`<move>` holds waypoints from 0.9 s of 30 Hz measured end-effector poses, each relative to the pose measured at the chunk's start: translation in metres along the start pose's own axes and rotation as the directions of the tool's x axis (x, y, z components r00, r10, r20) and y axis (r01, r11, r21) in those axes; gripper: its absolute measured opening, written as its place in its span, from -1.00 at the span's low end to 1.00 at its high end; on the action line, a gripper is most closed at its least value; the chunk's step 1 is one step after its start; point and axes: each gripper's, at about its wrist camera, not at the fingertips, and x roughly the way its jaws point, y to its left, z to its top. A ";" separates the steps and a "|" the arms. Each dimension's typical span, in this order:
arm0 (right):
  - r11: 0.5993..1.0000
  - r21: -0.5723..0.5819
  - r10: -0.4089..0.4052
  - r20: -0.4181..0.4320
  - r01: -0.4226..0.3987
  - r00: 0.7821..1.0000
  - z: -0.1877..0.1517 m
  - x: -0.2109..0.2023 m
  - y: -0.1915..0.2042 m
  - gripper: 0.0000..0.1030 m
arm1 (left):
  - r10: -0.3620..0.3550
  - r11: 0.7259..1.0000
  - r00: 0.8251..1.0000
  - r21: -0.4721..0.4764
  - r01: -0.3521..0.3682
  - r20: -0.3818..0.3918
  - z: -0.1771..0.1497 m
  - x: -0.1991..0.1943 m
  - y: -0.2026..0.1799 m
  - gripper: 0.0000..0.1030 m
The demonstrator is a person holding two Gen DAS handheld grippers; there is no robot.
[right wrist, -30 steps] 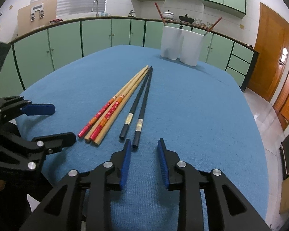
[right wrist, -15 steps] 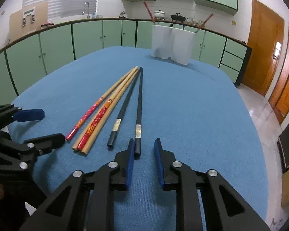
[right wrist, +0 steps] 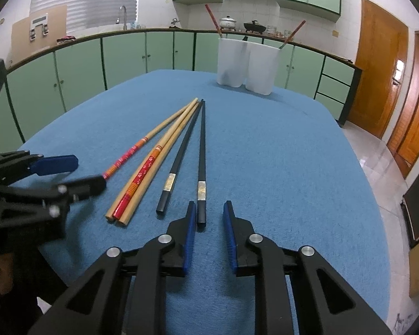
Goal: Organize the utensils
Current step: 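Grasp a black chopstick with the right tool while the left grasps a red chopstick, then carry both held chopsticks up and over to the white holder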
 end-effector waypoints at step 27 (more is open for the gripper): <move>0.986 0.065 -0.157 0.043 0.154 0.987 -0.015 -0.009 -0.003 -0.83 | -0.057 0.998 0.998 -0.029 0.058 0.041 0.001 -0.001 0.036 -0.88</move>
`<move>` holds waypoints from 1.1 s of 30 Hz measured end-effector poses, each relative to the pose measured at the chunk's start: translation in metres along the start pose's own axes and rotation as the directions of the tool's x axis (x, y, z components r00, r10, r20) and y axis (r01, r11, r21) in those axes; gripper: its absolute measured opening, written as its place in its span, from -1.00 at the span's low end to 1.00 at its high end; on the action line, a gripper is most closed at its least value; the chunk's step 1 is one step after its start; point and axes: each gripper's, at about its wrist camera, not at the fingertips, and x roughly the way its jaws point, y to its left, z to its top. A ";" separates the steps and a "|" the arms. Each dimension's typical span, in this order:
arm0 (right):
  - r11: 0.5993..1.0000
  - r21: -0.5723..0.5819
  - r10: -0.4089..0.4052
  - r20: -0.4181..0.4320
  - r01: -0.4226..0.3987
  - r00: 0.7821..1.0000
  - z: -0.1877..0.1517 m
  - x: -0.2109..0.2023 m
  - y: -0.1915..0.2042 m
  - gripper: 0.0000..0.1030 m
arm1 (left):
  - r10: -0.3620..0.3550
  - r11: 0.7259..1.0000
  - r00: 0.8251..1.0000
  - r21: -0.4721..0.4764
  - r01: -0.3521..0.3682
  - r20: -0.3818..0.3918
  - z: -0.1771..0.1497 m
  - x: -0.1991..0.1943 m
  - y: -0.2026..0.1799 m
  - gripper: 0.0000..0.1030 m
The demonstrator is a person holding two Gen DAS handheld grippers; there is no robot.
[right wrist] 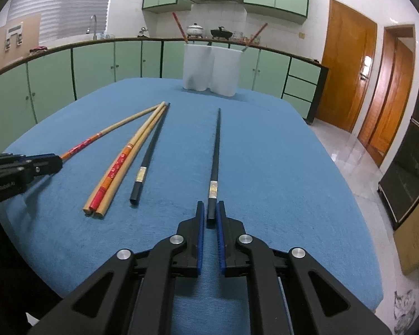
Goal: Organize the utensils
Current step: 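Carry both held chopsticks up and over to the white holder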
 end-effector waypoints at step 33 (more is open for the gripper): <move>0.984 -0.036 0.172 0.008 -0.172 0.985 0.149 -0.134 -0.044 -0.88 | -0.049 0.999 0.990 0.019 0.047 0.132 0.113 -0.153 0.004 -0.90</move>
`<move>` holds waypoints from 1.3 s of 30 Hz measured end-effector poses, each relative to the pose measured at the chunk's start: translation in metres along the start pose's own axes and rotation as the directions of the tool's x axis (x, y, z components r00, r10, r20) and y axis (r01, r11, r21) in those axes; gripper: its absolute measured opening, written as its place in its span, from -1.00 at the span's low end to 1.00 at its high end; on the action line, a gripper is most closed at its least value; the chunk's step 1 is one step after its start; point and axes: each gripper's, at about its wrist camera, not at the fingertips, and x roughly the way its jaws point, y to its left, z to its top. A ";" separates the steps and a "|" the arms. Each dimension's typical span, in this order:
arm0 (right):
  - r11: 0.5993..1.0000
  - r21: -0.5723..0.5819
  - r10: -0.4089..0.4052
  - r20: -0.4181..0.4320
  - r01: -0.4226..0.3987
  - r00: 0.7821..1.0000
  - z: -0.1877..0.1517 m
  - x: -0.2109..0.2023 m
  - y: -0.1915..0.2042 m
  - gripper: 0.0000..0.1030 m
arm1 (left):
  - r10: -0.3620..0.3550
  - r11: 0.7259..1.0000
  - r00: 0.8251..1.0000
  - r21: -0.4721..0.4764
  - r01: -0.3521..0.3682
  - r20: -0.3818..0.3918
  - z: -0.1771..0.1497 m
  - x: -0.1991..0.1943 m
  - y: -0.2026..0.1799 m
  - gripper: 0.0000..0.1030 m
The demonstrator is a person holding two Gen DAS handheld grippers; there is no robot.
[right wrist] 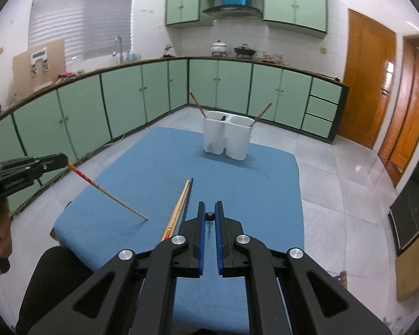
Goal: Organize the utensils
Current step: 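Carry both held chopsticks up and over to the white holder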
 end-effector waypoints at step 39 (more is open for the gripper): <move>0.997 0.071 0.005 -0.129 0.004 0.992 0.209 0.039 -0.063 -0.88 | -0.054 0.996 0.998 0.067 0.056 -0.023 0.212 0.055 -0.015 -0.90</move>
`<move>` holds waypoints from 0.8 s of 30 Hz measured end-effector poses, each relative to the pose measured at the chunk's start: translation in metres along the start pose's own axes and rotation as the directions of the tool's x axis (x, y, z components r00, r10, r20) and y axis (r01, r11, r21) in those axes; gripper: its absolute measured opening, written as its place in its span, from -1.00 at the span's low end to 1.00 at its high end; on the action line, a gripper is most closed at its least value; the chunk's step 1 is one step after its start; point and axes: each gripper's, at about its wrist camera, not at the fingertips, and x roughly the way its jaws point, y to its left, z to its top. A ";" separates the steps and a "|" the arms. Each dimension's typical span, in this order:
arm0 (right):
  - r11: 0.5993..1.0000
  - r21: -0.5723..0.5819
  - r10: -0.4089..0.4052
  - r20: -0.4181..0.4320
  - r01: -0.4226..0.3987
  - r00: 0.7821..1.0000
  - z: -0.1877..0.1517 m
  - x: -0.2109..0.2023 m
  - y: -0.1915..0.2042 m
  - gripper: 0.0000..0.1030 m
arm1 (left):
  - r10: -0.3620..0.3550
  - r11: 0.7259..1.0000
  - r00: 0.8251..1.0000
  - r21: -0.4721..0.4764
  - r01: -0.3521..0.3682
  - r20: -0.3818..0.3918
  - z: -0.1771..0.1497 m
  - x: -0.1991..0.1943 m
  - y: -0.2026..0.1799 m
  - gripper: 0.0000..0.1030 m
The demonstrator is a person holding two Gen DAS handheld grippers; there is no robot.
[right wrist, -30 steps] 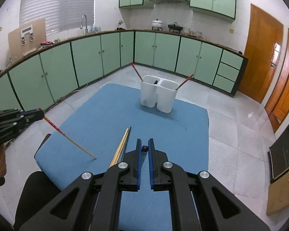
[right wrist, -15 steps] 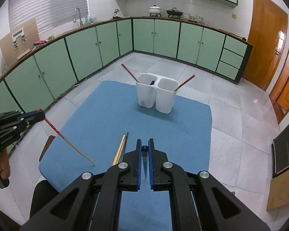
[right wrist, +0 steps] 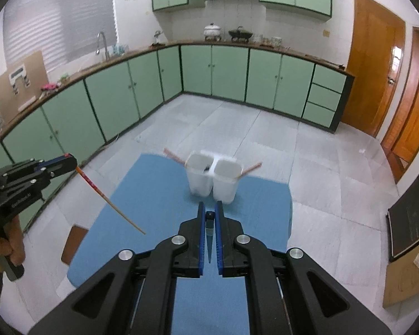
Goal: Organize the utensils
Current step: 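Carry both held chopsticks up and over to the white holder, then lower both chopsticks into the holder compartments and open both tools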
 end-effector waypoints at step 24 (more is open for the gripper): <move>0.991 0.112 -0.088 0.125 0.074 0.988 0.129 0.142 -0.048 -0.88 | 0.085 0.995 0.995 -0.059 -0.082 0.053 0.114 0.186 -0.008 -0.90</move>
